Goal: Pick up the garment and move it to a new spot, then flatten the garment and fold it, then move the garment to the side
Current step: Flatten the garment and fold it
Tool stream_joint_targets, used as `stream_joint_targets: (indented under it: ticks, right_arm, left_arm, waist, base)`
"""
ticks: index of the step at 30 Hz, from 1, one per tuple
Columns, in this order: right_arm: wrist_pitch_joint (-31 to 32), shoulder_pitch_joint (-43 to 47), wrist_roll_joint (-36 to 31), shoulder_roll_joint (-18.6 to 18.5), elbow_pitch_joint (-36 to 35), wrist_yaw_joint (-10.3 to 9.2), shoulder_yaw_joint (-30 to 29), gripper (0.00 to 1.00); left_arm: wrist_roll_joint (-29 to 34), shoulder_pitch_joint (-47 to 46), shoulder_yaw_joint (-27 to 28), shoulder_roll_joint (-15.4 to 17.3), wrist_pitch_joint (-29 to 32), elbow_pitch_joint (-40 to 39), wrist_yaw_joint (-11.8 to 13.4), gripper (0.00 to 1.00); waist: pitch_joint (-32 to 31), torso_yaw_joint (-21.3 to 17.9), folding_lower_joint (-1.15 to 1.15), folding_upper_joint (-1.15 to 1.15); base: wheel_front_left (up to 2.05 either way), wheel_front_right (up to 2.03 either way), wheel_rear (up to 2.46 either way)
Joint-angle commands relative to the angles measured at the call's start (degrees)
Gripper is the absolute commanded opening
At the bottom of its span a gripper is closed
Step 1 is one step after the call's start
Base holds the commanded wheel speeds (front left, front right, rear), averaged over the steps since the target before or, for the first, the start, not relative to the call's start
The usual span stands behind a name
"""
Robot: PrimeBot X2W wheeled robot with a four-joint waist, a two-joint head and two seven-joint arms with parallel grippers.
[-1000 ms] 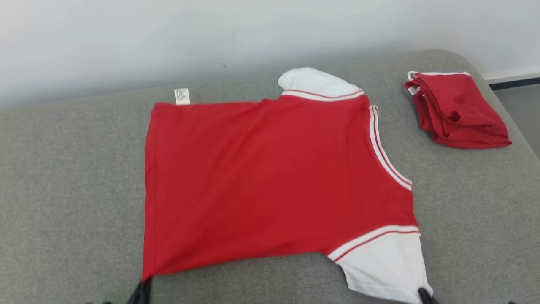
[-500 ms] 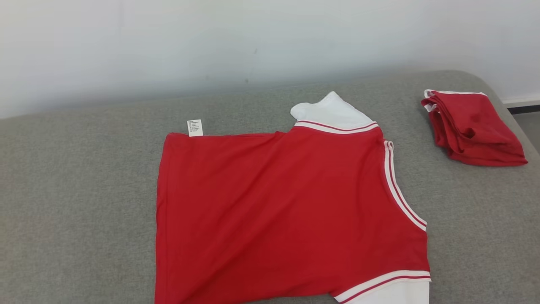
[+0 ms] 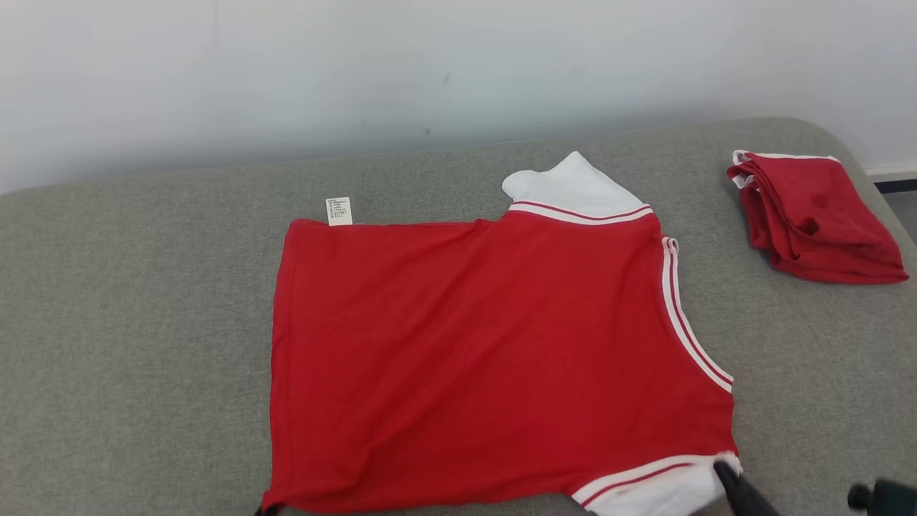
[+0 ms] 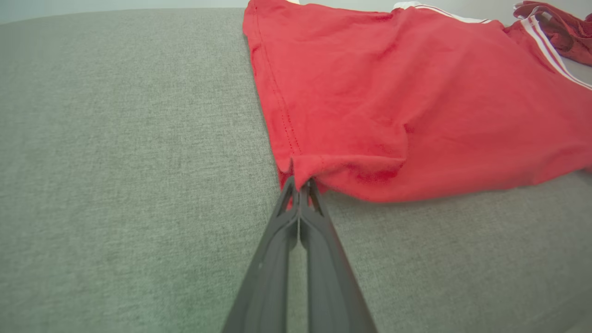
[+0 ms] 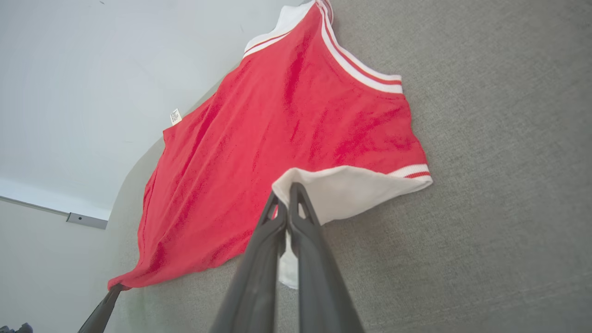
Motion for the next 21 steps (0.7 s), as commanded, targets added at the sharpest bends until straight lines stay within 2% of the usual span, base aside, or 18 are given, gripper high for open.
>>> stream_joint_targets:
  ticks: [1,9,13,19,21]
  right_arm:
    - [-0.27,-2.35,-0.7,-0.43,0.18,-0.11,-0.1,0.0]
    - [0.89,-14.81,-3.43,-5.55,6.17,-0.11,1.85,0.0]
    - [0.19,-23.89,-3.78,-8.14,14.47,-0.11,3.59,0.0]
    - [-3.37,-34.51,-4.05,-9.73,26.96,-0.12,6.51,0.0]
    - [-4.26,-36.29,-3.86,-9.65,29.05,-0.12,7.28,0.0]
  left_arm:
    - [0.98,-1.07,0.05,0.22,-0.16,-0.14,-0.26,0.0]
    - [3.28,-6.25,-2.42,1.97,-0.17,1.95,-0.63,0.0]
    - [2.93,-12.03,-4.66,3.19,-0.12,5.55,-0.91,0.0]
    - [1.3,-19.11,-7.81,3.7,-0.13,10.35,-0.83,0.0]
    - [0.88,-20.11,-8.37,3.88,-0.13,11.29,-0.84,0.0]
  waist:
    - [0.04,0.12,-0.01,0.0]
    - [-0.28,0.3,-0.01,0.0]
    - [1.06,0.53,-0.01,0.0]
    - [3.2,0.65,-0.01,0.0]
    - [3.55,0.6,-0.01,0.0]
  base:
    - [0.0,0.0,0.0]
    - [0.0,0.0,0.0]
    - [0.0,0.0,0.0]
    - [0.0,0.0,0.0]
    - [0.0,0.0,0.0]
